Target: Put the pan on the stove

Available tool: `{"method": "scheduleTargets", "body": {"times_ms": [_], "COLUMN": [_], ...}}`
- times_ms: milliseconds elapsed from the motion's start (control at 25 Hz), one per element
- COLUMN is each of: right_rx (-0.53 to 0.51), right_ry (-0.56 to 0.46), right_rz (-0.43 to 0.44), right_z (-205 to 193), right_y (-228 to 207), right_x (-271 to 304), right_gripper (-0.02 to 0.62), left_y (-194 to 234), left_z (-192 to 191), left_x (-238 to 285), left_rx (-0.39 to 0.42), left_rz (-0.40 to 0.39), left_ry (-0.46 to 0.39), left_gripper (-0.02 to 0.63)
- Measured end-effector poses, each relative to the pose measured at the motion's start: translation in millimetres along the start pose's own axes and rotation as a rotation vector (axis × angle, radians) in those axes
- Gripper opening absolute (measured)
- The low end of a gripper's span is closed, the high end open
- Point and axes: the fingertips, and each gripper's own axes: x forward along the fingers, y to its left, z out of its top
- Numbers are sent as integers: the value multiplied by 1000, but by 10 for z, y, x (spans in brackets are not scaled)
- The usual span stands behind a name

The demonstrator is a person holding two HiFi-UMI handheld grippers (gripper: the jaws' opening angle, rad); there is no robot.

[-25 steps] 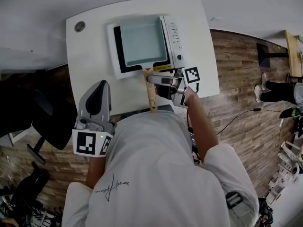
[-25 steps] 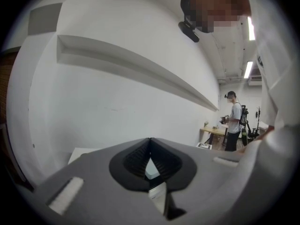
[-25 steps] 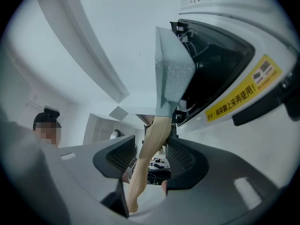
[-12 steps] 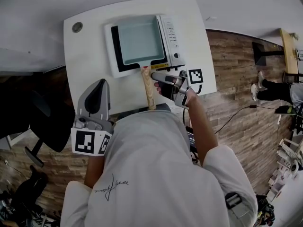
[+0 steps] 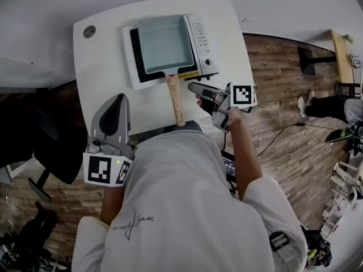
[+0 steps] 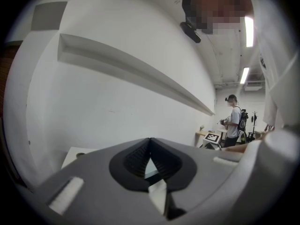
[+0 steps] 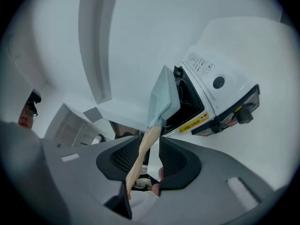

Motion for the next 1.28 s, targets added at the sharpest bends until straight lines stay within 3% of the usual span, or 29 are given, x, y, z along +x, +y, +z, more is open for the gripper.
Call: {"method": "scheduleTargets", "body": {"times_ms": [320, 400, 520, 760, 1080, 1280], "right_rx": [-127, -173, -248, -431, -588, -717], "right_ry": [-120, -149, -188, -252, -372, -437], "right_rz": [-72, -64, -57, -131, -251, -326], "right_z": [144, 191, 258, 305, 304, 246], "right_y": [357, 524, 778, 1106, 1348, 1533], "right_x": [-255, -307, -357, -459, -661, -797], "right_gripper": [80, 35, 31, 14, 0, 0], "left_y": [31, 54, 80, 99, 105, 178], "left_z": [30, 41, 34, 23, 21, 11], "left_x": [-98, -136, -177, -228, -305, -379], "left_rx": [-9, -14, -22, -34, -24, -65], "left_rz": [10, 21, 29, 31, 35, 64], "left_ry": [-2, -5, -10, -12, -3, -5], "left_gripper": [5, 5, 5, 5, 5, 5]}}
